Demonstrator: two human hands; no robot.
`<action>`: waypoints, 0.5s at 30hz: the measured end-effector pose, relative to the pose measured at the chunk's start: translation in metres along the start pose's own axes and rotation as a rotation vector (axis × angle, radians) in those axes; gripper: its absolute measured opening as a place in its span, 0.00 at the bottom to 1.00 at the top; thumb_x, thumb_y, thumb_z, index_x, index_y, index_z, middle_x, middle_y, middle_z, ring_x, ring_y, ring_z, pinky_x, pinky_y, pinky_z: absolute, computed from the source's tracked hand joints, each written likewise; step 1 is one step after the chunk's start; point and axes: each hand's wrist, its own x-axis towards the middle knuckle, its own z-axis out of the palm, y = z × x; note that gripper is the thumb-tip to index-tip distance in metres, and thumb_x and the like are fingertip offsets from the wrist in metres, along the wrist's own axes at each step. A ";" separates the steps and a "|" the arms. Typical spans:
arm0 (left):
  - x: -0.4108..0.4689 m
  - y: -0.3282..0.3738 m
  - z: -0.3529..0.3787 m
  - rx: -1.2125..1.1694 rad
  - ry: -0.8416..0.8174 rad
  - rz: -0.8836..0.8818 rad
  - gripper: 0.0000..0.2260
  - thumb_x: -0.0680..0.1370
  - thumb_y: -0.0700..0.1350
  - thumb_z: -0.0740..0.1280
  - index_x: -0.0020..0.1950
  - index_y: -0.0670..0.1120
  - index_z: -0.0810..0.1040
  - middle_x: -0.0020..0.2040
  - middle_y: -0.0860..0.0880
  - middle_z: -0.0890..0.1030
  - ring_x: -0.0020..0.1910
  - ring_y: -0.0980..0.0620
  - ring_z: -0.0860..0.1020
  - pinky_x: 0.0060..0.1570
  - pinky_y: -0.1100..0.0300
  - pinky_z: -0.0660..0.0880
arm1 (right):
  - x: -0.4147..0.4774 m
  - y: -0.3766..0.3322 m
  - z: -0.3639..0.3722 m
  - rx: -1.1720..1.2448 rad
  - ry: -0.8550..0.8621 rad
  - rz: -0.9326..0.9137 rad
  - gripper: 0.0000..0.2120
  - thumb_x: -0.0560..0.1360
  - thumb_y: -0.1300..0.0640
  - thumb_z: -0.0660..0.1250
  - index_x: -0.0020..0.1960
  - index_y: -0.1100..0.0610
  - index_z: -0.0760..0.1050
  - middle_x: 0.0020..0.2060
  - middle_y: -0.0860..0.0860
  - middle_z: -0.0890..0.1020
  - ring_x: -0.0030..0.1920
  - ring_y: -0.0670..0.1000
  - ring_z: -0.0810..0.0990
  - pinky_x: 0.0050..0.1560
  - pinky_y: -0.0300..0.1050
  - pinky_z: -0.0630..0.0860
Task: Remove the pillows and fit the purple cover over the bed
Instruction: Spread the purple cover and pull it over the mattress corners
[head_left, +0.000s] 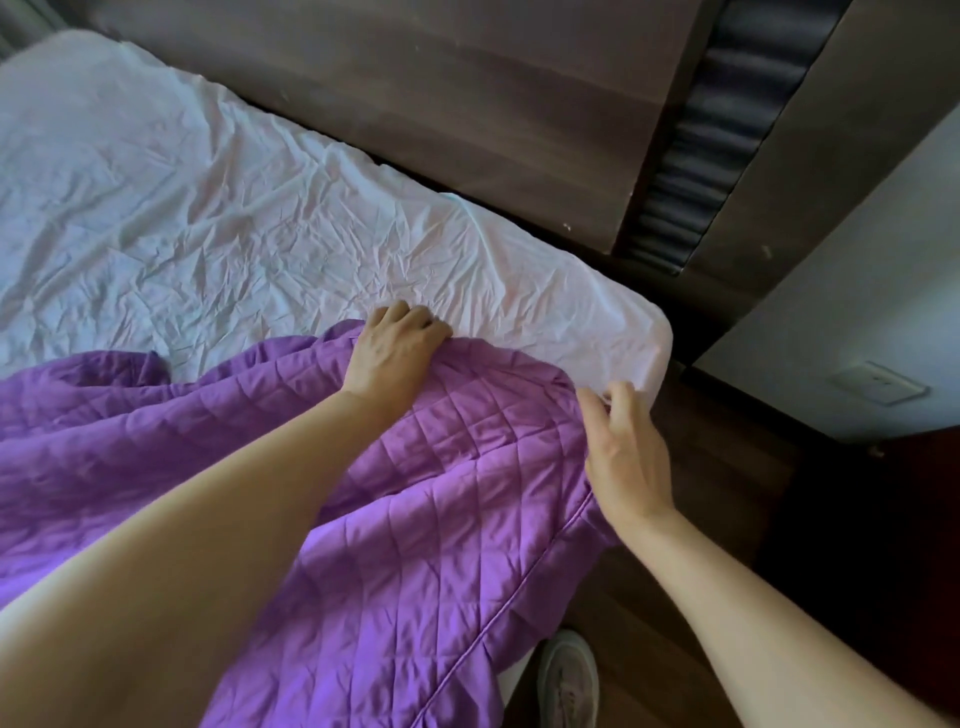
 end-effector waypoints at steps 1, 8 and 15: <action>-0.013 -0.005 0.005 -0.019 0.005 0.024 0.12 0.70 0.34 0.68 0.51 0.44 0.80 0.46 0.46 0.80 0.46 0.42 0.76 0.49 0.50 0.71 | -0.009 -0.002 0.003 -0.036 0.017 -0.056 0.18 0.68 0.72 0.67 0.56 0.62 0.75 0.45 0.59 0.73 0.39 0.57 0.74 0.31 0.48 0.77; -0.091 -0.038 0.020 0.016 -0.146 0.308 0.20 0.70 0.40 0.55 0.55 0.46 0.81 0.46 0.48 0.80 0.42 0.45 0.78 0.55 0.57 0.67 | -0.062 -0.021 0.015 -0.101 -0.126 -0.339 0.19 0.71 0.63 0.58 0.61 0.59 0.75 0.51 0.58 0.76 0.44 0.58 0.76 0.47 0.54 0.73; -0.071 -0.032 0.009 -0.031 -0.191 0.237 0.27 0.61 0.32 0.63 0.60 0.43 0.77 0.58 0.44 0.77 0.50 0.43 0.75 0.47 0.52 0.79 | -0.051 -0.019 0.006 0.085 -0.186 -0.075 0.27 0.68 0.56 0.72 0.65 0.61 0.72 0.55 0.57 0.74 0.51 0.56 0.75 0.51 0.51 0.77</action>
